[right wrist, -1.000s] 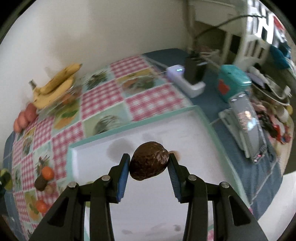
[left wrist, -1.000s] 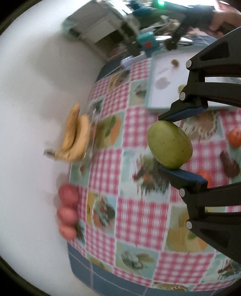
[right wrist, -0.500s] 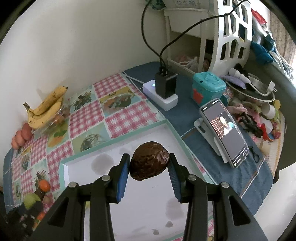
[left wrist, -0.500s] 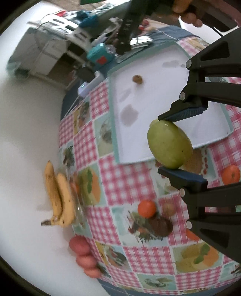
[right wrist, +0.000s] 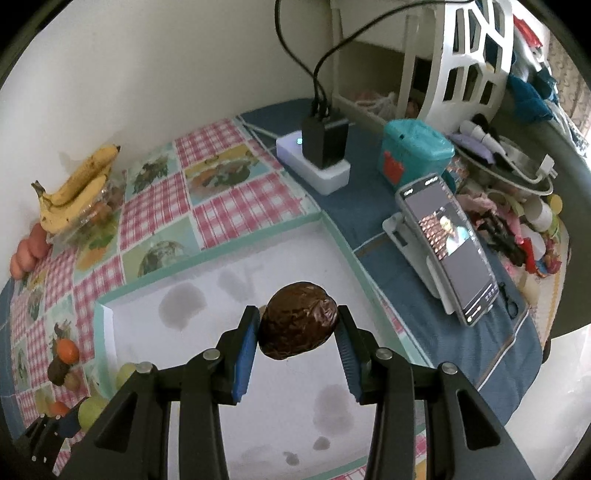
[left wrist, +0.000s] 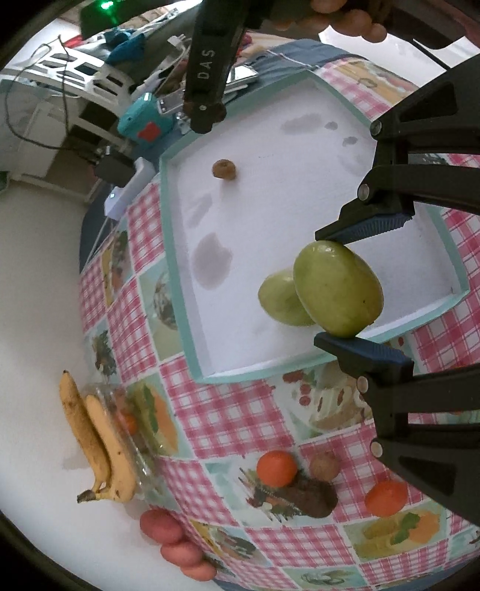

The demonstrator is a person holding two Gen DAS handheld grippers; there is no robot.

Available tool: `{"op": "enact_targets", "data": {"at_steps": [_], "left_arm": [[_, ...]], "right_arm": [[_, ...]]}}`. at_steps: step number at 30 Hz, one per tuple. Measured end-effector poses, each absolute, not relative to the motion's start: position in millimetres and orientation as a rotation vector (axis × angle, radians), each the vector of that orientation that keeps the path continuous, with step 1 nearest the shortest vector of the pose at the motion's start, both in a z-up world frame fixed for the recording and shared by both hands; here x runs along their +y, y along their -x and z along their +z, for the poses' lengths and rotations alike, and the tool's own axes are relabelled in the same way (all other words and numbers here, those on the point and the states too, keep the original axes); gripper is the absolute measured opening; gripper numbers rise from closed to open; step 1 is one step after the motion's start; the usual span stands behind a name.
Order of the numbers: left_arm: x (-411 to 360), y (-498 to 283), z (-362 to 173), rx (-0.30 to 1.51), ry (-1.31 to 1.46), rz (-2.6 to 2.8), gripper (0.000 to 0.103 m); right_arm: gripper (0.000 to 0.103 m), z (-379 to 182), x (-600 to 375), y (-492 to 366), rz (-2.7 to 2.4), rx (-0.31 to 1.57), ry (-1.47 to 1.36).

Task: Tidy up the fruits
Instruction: 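Carry both fruits into the white tray and open both tools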

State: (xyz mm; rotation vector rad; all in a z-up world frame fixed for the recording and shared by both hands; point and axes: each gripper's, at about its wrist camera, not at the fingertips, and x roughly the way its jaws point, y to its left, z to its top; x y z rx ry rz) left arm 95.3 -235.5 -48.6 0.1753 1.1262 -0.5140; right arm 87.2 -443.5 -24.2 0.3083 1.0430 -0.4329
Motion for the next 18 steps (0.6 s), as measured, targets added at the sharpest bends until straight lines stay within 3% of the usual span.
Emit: {"op": "enact_targets", "data": {"at_steps": [18], "left_arm": [[-250.3, -86.9, -74.1, 1.188, -0.25, -0.528, 0.052]], "right_arm": [[0.043, -58.7, -439.0, -95.5, -0.42, 1.164, -0.288]]}}
